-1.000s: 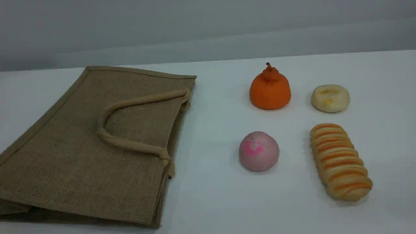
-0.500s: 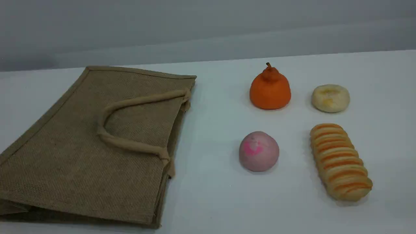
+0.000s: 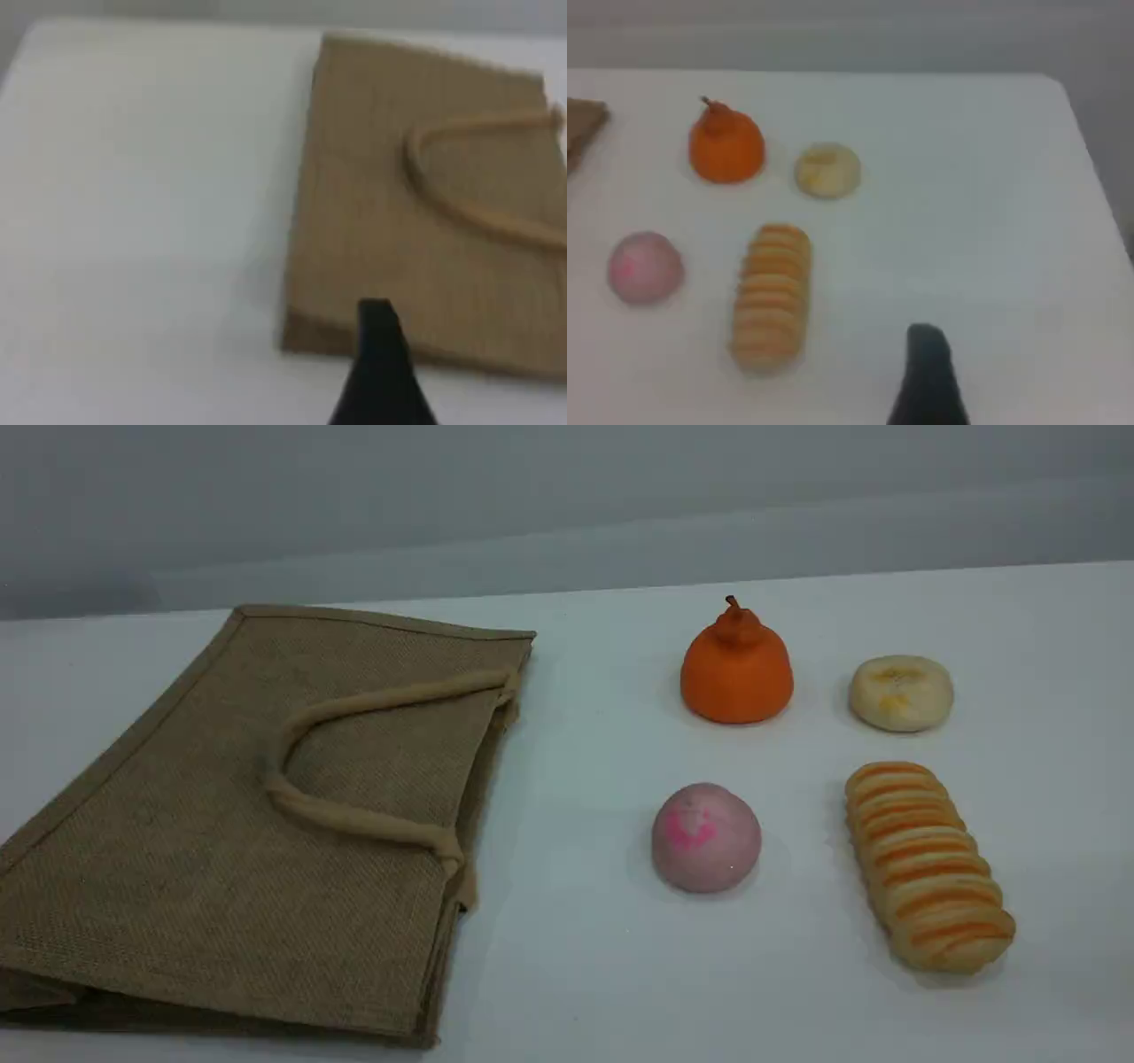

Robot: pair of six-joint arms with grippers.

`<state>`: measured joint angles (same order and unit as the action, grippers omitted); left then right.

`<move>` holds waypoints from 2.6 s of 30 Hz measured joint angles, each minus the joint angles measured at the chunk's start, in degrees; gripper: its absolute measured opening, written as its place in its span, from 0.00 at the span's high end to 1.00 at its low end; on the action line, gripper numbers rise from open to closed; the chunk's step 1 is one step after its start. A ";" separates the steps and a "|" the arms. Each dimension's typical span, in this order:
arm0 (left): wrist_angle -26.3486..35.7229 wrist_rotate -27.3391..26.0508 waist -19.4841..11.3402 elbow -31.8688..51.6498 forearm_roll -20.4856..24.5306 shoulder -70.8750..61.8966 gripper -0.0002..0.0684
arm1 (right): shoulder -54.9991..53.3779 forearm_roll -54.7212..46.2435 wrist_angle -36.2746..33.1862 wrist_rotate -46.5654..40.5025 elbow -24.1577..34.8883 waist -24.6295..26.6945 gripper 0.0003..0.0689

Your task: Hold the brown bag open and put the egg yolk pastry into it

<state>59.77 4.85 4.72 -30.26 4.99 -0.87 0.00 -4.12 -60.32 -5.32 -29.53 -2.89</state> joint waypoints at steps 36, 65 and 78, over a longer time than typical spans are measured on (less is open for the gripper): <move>-27.91 6.39 0.00 -25.81 -0.88 -84.52 0.36 | -64.24 57.96 37.98 44.99 -8.40 0.00 0.34; -29.12 -2.47 1.21 -44.23 -16.14 -120.36 0.36 | -77.44 58.45 38.41 46.34 -13.83 0.00 0.34; -32.88 -2.35 3.11 -44.23 -15.76 -125.45 0.36 | -77.44 58.40 38.43 46.43 -13.83 0.00 0.34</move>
<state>26.89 2.50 7.84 -74.49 -10.77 -126.32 -77.44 54.28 -21.89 41.11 -43.36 -2.89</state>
